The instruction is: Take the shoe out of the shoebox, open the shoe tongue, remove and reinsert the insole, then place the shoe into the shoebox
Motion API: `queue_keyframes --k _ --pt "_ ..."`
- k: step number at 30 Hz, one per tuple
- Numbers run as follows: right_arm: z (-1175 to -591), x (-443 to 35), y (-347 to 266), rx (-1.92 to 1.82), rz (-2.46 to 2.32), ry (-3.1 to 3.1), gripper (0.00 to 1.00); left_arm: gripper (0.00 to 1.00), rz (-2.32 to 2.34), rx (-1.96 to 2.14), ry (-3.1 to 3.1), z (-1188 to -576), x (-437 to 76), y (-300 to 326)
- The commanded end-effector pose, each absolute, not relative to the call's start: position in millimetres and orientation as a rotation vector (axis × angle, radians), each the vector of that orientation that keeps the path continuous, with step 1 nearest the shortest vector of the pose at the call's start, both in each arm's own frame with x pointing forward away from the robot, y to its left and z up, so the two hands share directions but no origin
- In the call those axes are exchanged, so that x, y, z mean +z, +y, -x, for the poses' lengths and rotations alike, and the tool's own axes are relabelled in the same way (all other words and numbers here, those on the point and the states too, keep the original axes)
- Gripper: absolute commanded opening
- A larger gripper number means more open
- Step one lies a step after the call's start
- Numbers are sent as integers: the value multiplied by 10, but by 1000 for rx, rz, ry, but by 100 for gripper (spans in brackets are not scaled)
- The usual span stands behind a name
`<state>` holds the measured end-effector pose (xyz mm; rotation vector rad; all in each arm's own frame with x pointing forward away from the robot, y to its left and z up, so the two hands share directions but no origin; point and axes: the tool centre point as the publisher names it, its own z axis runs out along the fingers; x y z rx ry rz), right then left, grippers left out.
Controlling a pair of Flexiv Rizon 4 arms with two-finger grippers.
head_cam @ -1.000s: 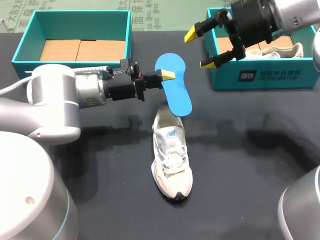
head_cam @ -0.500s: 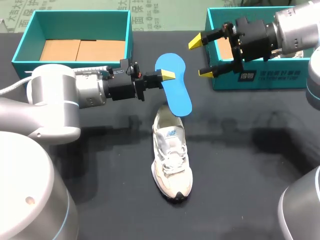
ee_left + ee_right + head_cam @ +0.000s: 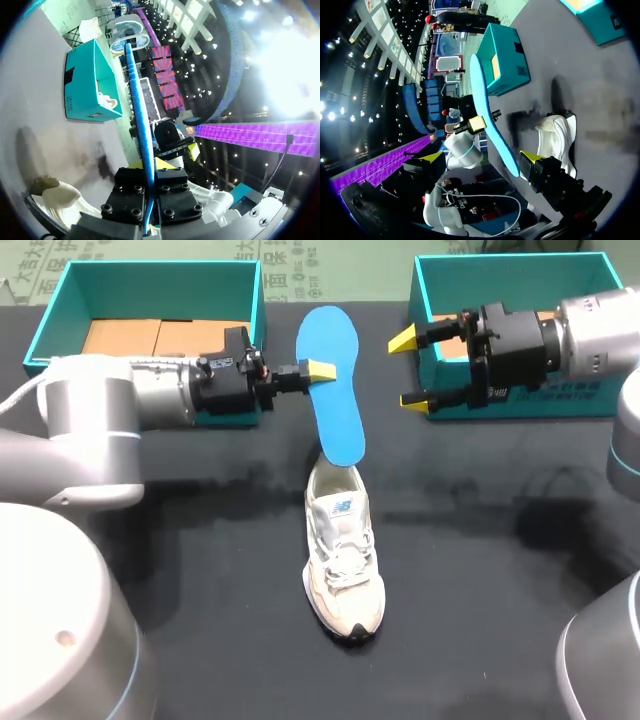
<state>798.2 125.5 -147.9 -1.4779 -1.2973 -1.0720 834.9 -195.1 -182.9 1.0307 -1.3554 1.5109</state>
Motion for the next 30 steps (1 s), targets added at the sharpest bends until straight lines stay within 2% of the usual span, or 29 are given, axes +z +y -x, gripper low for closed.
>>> queue_keyframes --k 1,8,21,30 --pt "-8033 -1508 1286 -1066 1471 -1293 100 0 -810 1711 -1626 -8270 -1705 -1738" --pt "-8045 -1515 1292 -1072 1462 -1241 100 0 -412 1861 -1890 -8109 -1645 -1583" --pt "-8045 -1515 1292 -1072 1462 -1241 100 0 -412 1861 -1890 -8109 -1645 -1583" --pt "-8075 -1531 1306 -1106 1434 -1270 100 0 24 2113 -2131 -8002 -1430 -1576"
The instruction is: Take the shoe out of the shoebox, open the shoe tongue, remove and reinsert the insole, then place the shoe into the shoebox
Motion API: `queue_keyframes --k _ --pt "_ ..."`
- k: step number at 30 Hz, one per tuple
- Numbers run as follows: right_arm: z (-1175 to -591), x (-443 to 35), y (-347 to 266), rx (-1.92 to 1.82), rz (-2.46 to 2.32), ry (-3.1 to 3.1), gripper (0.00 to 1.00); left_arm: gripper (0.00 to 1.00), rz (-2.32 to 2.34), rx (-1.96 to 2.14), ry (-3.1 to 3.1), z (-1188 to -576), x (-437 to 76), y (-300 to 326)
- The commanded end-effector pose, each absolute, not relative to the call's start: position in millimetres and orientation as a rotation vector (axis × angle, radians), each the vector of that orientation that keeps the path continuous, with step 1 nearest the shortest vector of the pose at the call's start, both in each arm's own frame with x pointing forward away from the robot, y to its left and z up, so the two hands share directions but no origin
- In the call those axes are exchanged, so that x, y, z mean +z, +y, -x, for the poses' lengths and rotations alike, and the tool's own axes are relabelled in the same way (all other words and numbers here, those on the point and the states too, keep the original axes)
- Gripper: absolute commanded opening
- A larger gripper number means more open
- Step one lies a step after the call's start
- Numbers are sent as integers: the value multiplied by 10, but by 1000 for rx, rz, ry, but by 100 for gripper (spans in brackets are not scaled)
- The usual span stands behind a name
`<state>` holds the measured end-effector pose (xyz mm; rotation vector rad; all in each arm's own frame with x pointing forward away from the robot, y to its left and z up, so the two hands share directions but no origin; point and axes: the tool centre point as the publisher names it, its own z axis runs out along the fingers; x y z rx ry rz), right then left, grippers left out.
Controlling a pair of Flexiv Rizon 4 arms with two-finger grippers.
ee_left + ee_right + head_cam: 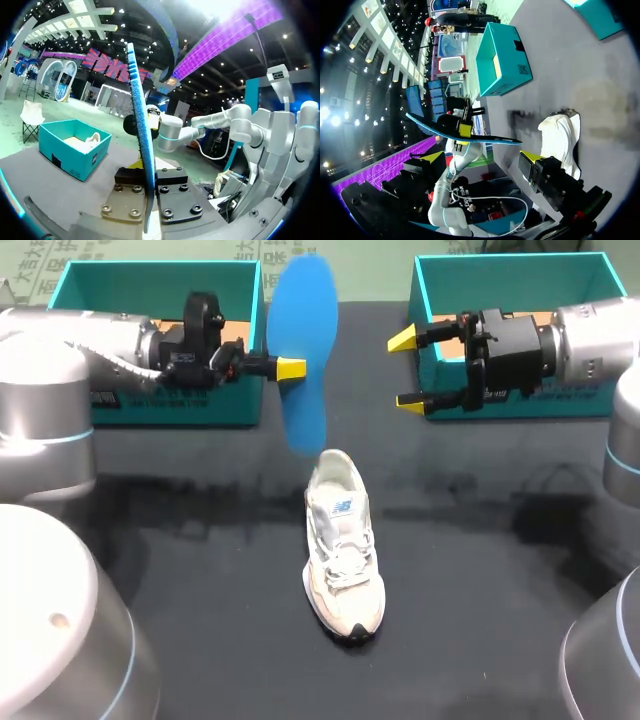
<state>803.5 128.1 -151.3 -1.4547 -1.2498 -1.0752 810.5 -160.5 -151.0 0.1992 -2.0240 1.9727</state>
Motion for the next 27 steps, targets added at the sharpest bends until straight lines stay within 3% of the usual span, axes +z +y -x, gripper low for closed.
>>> queue_keyframes --k 1,8,20,27 --pt "-8083 -1542 1316 -1105 1429 -1275 100 0 83 2145 -2133 -8011 -1426 -1577" --pt "-8134 -1606 1328 -1189 1387 -1240 100 0 570 2409 -1976 -8093 -1399 -1468" --pt "-8160 -1642 1324 -1177 1398 -1207 100 0 570 2409 -1976 -8093 -1399 -1468" --pt "-8160 -1642 1324 -1177 1398 -1207 100 0 1279 2357 -2307 -8111 -1404 -1530"
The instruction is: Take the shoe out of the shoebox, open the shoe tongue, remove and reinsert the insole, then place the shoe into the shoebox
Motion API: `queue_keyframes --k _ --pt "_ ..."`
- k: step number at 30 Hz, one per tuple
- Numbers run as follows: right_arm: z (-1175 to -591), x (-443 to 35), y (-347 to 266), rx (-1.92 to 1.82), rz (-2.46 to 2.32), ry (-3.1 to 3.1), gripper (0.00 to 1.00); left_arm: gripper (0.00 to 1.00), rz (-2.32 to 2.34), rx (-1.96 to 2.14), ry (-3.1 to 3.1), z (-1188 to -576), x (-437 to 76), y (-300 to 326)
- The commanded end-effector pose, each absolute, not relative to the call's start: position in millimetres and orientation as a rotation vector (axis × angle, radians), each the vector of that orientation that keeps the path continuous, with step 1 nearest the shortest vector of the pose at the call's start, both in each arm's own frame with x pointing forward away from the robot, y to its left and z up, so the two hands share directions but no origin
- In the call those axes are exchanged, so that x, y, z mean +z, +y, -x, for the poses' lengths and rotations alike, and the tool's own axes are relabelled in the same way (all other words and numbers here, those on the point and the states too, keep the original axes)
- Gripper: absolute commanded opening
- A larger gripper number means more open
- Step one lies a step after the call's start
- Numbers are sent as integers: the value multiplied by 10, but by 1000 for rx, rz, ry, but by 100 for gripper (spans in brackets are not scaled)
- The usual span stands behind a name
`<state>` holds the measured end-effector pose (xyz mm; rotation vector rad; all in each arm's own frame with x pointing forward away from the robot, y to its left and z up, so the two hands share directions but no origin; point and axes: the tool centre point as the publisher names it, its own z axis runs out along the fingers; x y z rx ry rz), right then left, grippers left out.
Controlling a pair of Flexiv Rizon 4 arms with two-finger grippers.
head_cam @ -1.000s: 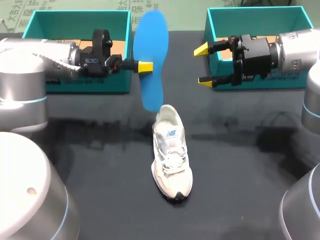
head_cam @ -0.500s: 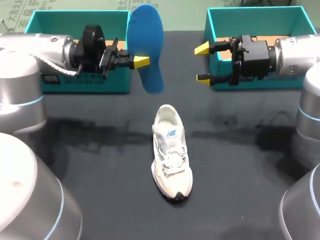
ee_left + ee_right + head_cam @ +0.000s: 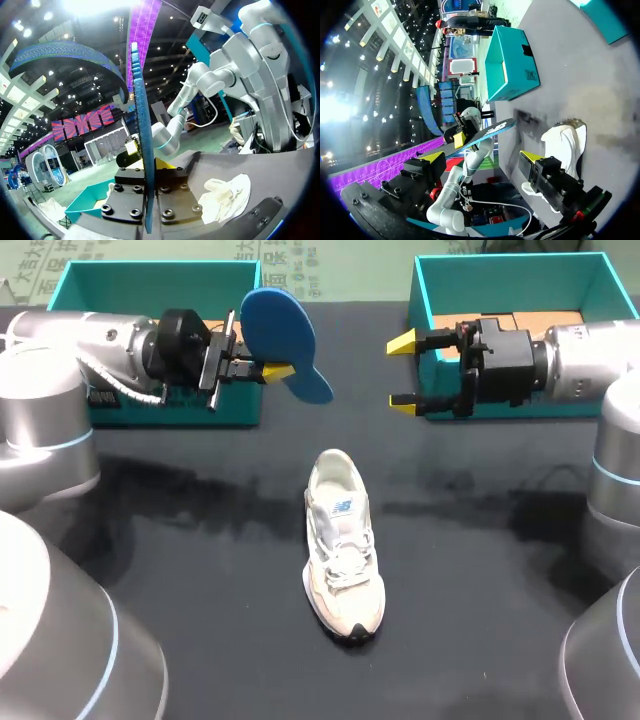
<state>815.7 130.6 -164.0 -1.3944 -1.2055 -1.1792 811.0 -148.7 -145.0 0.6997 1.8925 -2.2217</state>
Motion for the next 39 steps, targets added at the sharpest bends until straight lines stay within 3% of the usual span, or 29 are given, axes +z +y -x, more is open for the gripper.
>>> queue_keyframes --k 1,8,24,39 --pt "-8160 -1642 1324 -1177 1398 -1207 100 0 -1062 -1724 1757 -8102 -1391 -1543" --pt "-8160 -1642 1324 -1177 1398 -1207 100 0 -1276 -1396 1512 -7973 -1178 -1454" --pt "-8160 -1642 1324 -1177 1398 -1207 100 0 -1276 -1396 1512 -7973 -1178 -1454" --pt "-8160 -1642 1324 -1177 1398 -1207 100 0 -1311 -1147 1264 -8189 -1296 -1639"
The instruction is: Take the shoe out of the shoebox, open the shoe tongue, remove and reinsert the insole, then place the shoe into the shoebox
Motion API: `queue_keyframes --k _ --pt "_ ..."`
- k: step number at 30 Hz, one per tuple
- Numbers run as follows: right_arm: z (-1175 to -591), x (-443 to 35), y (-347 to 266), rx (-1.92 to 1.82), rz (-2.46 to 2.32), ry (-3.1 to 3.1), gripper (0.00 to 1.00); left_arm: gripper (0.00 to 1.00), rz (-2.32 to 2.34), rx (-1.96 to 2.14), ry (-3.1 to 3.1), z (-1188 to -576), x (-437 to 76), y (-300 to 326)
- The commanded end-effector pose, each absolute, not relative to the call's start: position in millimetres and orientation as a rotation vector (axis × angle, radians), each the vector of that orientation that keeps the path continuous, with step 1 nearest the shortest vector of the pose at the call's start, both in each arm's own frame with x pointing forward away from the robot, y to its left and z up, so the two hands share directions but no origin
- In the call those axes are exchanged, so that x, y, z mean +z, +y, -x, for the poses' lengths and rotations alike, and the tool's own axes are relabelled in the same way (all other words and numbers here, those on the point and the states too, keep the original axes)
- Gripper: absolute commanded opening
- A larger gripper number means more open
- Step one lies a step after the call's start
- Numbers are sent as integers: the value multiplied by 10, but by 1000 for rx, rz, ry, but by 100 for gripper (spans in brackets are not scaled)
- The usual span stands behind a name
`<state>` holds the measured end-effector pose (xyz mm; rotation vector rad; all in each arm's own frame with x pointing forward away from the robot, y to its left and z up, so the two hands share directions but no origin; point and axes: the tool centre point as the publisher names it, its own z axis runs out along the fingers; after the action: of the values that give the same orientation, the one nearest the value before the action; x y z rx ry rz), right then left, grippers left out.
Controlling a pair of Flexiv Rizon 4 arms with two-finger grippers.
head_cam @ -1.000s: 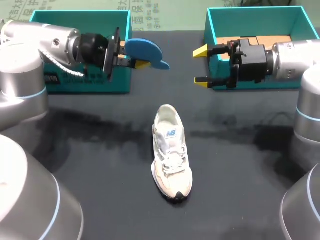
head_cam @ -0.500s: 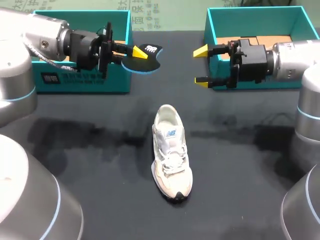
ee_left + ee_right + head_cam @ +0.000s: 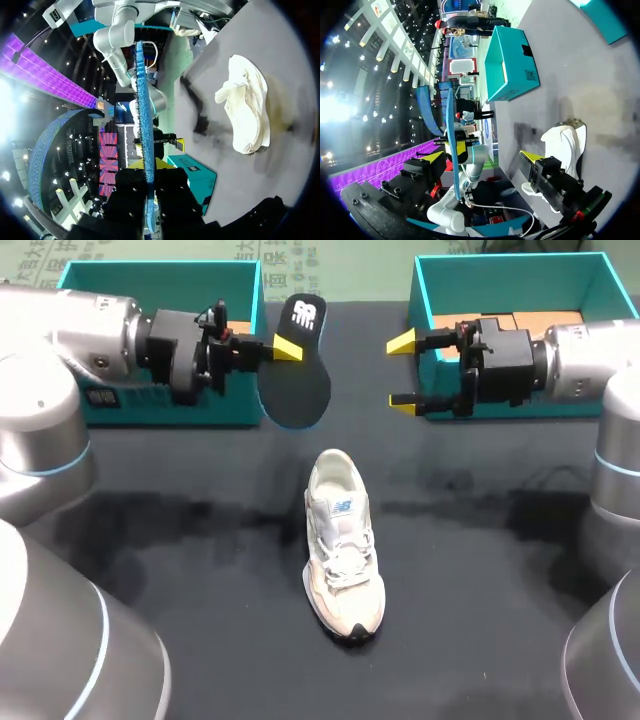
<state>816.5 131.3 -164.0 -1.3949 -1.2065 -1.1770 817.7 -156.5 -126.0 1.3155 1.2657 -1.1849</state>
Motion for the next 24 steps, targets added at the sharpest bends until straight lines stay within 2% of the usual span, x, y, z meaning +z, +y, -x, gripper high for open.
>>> queue_keyframes --k 1,9,14,24 --pt "-8160 -1642 1324 -1177 1398 -1207 100 0 -1311 -1147 1264 -8189 -1296 -1639" --pt "-8160 -1642 1324 -1177 1398 -1207 100 0 -1311 -1147 1264 -8189 -1296 -1639" --pt "-8190 -1632 1333 -1211 1362 -1211 100 0 -1255 -1116 1266 -8383 -1506 -1792" --pt "-8114 -1703 1629 -1284 1234 -1227 100 0 -1295 -1088 1204 -8739 -1514 -2011"
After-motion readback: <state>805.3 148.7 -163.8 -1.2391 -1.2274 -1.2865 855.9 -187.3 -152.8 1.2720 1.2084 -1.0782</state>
